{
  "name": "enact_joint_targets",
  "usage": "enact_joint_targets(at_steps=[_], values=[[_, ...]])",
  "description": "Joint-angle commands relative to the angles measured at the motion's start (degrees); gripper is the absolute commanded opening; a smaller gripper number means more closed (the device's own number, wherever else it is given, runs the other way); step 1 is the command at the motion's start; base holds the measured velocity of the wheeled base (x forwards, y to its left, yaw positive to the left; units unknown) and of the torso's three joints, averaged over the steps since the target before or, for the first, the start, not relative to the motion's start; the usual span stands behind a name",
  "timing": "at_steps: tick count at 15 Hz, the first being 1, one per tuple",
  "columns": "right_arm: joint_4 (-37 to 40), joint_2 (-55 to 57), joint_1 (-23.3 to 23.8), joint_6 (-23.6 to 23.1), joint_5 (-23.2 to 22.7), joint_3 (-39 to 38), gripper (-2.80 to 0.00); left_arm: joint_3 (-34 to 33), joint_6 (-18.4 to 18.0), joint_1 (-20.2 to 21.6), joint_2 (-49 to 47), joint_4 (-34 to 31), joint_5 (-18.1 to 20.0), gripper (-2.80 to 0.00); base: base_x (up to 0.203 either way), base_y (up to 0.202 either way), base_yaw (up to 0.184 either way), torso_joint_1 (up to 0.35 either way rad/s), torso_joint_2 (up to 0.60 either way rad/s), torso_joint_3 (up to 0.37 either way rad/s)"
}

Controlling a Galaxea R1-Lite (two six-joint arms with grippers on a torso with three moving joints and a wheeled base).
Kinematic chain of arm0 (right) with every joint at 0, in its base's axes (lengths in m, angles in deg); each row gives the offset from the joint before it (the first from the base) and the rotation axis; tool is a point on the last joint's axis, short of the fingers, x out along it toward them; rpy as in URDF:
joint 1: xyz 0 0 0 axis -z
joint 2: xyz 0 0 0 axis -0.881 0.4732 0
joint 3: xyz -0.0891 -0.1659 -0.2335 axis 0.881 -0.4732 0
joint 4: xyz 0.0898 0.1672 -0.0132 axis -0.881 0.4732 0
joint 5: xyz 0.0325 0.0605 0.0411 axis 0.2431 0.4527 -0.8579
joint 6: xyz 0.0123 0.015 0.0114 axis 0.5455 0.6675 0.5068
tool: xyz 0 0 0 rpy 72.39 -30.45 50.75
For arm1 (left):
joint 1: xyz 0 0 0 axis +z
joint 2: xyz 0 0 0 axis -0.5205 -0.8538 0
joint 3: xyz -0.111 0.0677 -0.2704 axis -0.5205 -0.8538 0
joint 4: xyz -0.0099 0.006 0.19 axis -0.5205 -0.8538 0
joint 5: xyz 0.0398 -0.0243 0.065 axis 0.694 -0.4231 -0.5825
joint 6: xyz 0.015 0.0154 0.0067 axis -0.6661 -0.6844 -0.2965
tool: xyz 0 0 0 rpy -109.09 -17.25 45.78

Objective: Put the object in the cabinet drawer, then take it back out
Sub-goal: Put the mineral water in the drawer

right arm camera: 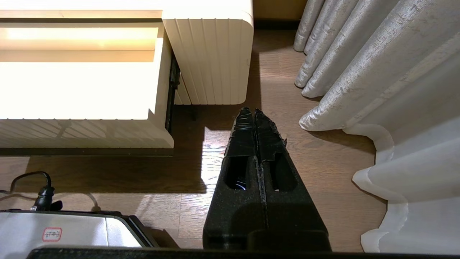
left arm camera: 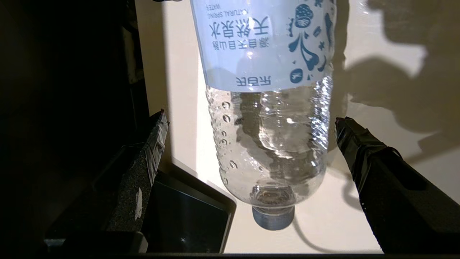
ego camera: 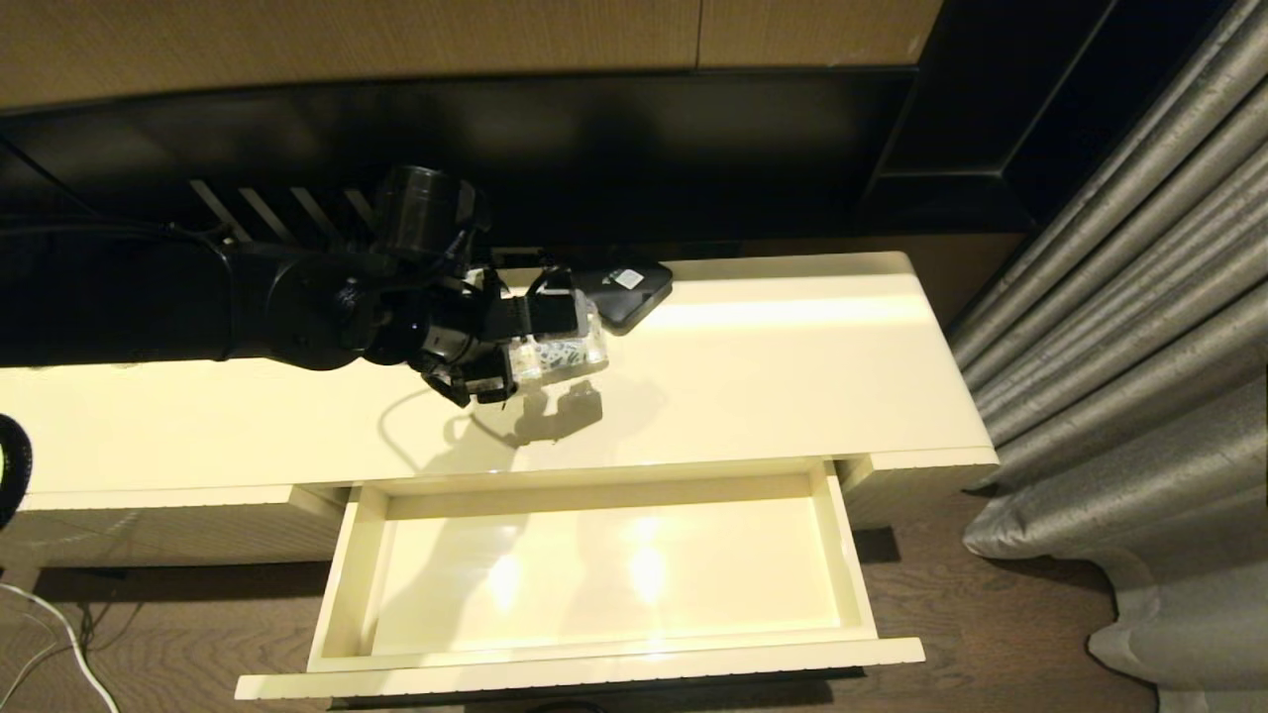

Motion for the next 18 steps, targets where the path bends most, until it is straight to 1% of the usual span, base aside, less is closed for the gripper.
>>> enact_joint_targets(at_steps=[1,8,13,14,18], values=[[0.0,0.06,-0.02,0.02,-0.03,-0.09,-2.8,1.97,-0.32,0.1,-2.2,-0.03,-0.13,0.0,0.0,0.0,0.0,0.0,0.0,0.0],[0.0,0.06,-0.02,0.02,0.01,-0.01,-2.8,5.77,-0.22,1.24,-5.27,-0.53,-0.13,0.0,0.0,0.0,0.0,0.0,0.0,0.0],[0.0,0.06,-0.02,0.02,0.0,-0.09,-2.8,7.41,0.34,1.24,-6.06,-1.52,-0.13,0.0,0.0,0.0,0.0,0.0,0.0,0.0],[0.0,0.06,-0.02,0.02,-0.06,0.0,-2.8,7.54,0.4,1.24,-6.15,-1.62,-0.13,-2.8,0.0,0.0,0.0,0.0,0.0,0.0],[0.0,0.06,-0.02,0.02,-0.06,0.0,-2.8,7.61,0.4,1.24,-6.24,-1.96,-0.13,-2.8,0.0,0.0,0.0,0.0,0.0,0.0]])
